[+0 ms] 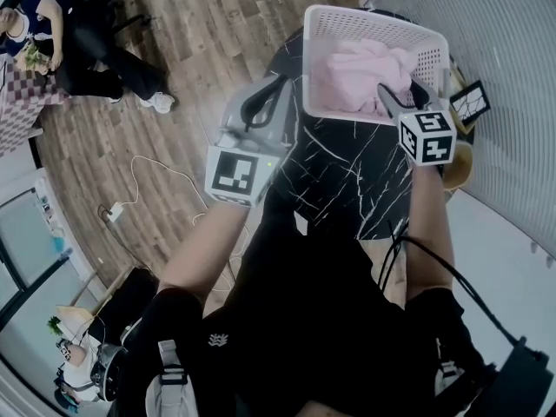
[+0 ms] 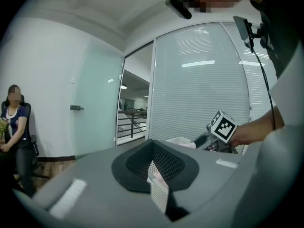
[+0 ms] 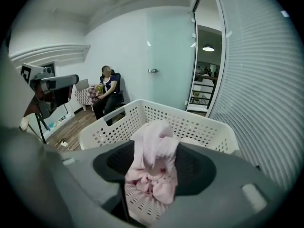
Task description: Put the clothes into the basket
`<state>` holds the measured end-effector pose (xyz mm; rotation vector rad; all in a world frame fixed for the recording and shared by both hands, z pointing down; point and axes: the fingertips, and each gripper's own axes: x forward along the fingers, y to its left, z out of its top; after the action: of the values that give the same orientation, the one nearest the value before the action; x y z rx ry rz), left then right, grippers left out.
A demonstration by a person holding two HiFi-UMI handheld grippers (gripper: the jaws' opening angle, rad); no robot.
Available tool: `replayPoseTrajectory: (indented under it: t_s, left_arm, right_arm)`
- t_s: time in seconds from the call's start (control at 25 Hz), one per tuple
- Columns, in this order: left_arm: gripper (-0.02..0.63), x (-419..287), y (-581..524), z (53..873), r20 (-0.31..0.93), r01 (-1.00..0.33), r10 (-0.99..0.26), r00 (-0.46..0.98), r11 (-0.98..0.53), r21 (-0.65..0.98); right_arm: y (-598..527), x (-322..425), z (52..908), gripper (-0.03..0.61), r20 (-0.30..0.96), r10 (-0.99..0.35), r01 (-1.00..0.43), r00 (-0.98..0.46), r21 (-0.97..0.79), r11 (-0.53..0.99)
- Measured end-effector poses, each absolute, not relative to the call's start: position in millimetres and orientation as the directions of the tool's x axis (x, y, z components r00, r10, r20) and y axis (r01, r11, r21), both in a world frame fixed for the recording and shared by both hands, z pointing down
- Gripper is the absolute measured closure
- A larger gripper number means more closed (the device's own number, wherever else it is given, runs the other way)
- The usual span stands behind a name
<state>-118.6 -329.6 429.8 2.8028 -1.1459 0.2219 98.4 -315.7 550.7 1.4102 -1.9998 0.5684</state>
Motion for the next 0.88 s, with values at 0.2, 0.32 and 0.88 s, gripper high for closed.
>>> replayPoseTrajectory:
  t_s: [0.2,0.32,0.88]
  left_arm:
    - [0.607,-125,-323,423,0.162,-0.703,-0.689,0.706,-0.709,0.048]
    - [0.606,-123,-319,414,0.146,-0.698,-0.686,0.713,-0.714,0.048]
    - [0.606,-100,-292,374,0.086,-0.658,-0.653,0.752,-0.750,0.059]
  right_arm:
    - [-310,107,536,0.336,0.709,-0.687,-0.944,-0.161,0.092,0.316]
    - [-310,106,513,0.336,0.663,-0.730,-0.950,-0.165,0.091,0.297]
    - [-267,96,417,0.336,0.311,-0.919,-0.970,-0.242,-0.062,0.235]
